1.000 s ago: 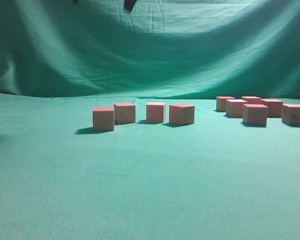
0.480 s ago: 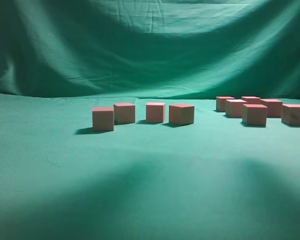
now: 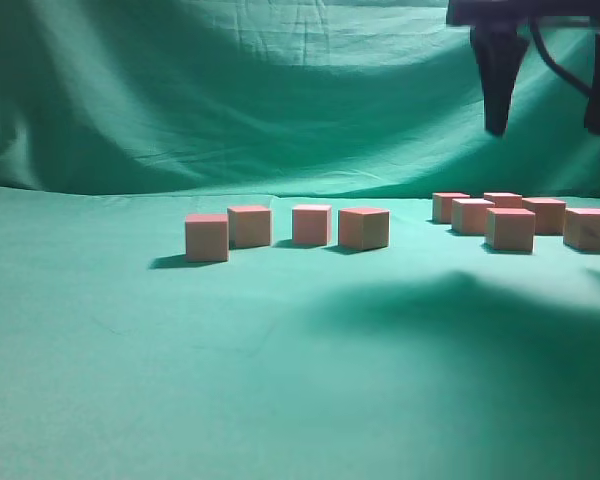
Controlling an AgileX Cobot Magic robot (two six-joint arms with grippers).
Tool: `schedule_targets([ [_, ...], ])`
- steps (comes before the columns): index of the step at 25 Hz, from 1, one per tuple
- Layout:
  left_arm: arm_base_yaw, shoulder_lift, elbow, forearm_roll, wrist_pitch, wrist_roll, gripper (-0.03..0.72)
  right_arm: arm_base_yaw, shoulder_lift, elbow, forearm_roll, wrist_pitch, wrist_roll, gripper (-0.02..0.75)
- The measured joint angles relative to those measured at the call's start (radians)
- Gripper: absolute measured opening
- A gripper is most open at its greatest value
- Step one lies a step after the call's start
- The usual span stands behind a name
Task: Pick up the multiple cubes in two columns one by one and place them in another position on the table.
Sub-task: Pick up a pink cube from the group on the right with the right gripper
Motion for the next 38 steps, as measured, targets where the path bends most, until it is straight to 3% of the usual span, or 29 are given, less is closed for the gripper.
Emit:
schedule_targets([
  [9,0.0,0.0,0.0,0.0,0.0,0.0,0.0,-0.007,0.128,0.0,0.008,-0.175,0.005,0.561],
  [23,0.0,0.0,0.0,0.0,0.0,0.0,0.0,-0.007,0.239,0.0,0.008,-0.26,0.005,0.561],
  [29,0.0,0.0,0.0,0.0,0.0,0.0,0.0,-0.007,0.239,0.0,0.008,-0.262,0.009,0.272],
  [38,0.0,0.0,0.0,0.0,0.0,0.0,0.0,0.025,0.18,-0.097,0.008,-0.118,-0.027,0.266],
])
